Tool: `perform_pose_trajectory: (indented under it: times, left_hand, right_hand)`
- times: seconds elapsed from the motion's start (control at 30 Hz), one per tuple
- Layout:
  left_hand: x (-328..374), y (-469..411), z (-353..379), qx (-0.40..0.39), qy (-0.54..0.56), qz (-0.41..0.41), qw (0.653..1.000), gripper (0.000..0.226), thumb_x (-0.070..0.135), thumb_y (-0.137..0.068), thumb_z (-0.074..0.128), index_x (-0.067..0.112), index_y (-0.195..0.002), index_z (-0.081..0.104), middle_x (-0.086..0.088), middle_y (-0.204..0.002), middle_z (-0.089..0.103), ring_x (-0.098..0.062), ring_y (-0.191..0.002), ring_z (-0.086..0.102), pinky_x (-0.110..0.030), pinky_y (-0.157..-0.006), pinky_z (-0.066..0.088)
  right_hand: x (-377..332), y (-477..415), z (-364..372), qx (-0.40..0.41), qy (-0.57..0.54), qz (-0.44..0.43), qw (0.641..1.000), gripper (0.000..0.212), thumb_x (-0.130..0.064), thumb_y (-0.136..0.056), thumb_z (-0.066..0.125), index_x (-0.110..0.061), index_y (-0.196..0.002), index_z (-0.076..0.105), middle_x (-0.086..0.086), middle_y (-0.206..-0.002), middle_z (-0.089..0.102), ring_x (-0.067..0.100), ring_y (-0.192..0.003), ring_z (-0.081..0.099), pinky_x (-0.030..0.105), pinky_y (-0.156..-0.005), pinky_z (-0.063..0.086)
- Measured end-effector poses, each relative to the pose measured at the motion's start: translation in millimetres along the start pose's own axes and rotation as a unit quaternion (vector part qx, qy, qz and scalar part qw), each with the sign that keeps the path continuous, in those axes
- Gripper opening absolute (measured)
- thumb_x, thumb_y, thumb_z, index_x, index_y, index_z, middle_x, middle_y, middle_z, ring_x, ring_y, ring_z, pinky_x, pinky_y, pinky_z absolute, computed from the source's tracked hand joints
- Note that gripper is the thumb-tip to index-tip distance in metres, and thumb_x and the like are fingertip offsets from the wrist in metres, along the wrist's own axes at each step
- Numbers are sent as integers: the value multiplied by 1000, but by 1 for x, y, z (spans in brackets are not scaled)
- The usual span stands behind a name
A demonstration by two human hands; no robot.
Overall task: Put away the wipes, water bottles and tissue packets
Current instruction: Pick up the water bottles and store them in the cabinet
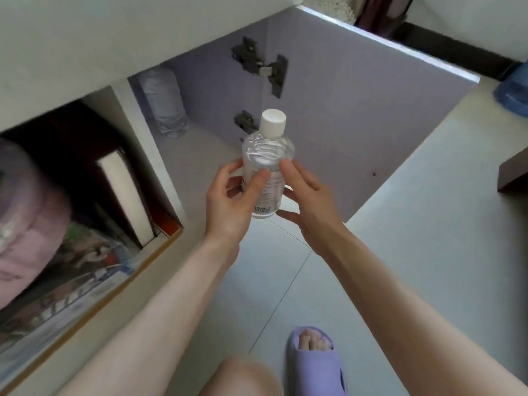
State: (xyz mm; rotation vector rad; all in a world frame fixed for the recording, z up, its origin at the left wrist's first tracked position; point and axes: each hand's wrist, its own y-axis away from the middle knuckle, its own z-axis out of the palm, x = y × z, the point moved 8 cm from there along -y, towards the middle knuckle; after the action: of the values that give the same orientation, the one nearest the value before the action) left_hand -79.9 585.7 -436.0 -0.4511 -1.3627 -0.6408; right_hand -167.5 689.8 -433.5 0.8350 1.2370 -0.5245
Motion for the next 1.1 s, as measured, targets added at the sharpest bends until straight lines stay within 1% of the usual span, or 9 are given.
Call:
perform_pose_trajectory:
  times: [0.13,0.23,0.33,0.5,0.7,0.8,0.93,1.03,1.1]
  left_hand:
    - [-2,-35,-24,44,16,29,998,22,36,-81,72,42,-99,60,15,-97,70,1,-90,67,-19,-74,56]
    - [-3,-56,-32,63,32,49,996,23,35,-81,70,41,-101,60,15,-97,71,2,-90,68,-14,-70,52]
    - [-9,-76,-38,91,47,59,993,22,26,-87,68,39,-104,62,11,-99,72,-1,-92,68,-14,-70,52]
    - [-24,-100,-49,130,68,63,987,22,23,-88,68,36,-106,65,2,-103,73,-10,-96,69,-24,-78,54]
    - [-31,-122,-63,192,87,86,974,25,22,-90,67,29,-113,63,1,-106,73,-9,-98,69,-23,-79,54]
    - [-35,-134,-69,227,106,95,963,20,18,-90,66,29,-105,64,9,-96,74,-6,-94,68,-20,-78,53]
    - [-36,-149,-73,268,118,99,951,15,15,-90,66,22,-102,64,5,-94,71,-5,-87,67,-20,-77,53]
    - [-37,-160,-75,293,131,99,942,16,13,-89,66,15,-105,65,-6,-101,70,-12,-92,65,-24,-81,54]
    - [-37,-164,-75,310,134,96,937,22,14,-90,65,7,-111,64,-16,-110,70,-16,-95,63,-29,-85,53]
  right_hand:
    - [7,-43,31,-30,-8,13,999,53,-50,-80,66,-30,-129,61,-8,-122,68,12,-115,62,48,-99,50]
    - [8,-69,48,-51,-16,8,999,48,-46,-84,66,-28,-128,61,-7,-117,70,9,-106,67,42,-93,54]
    - [9,-94,60,-70,-24,5,997,47,-45,-83,67,-27,-126,63,-7,-114,72,5,-100,69,37,-88,56]
    - [15,-124,74,-87,-15,10,996,36,-43,-83,69,-28,-115,68,-6,-109,74,8,-100,69,37,-88,55]
    - [19,-154,95,-109,-37,0,993,6,-39,-84,71,-35,-88,68,-17,-86,76,-5,-80,70,23,-76,52]
    - [20,-166,104,-103,-59,2,993,8,-35,-84,72,-34,-84,64,-23,-74,73,-9,-71,68,19,-70,49]
    - [18,-178,116,-109,-99,2,989,7,-31,-84,72,-28,-91,71,-13,-82,75,0,-75,71,21,-71,53]
    - [14,-188,125,-113,-104,6,988,26,-31,-86,71,-20,-110,70,-7,-91,75,2,-78,71,21,-73,53]
    - [13,-193,130,-113,-93,4,989,27,-35,-86,70,-27,-112,67,-10,-96,75,-2,-79,70,20,-77,52]
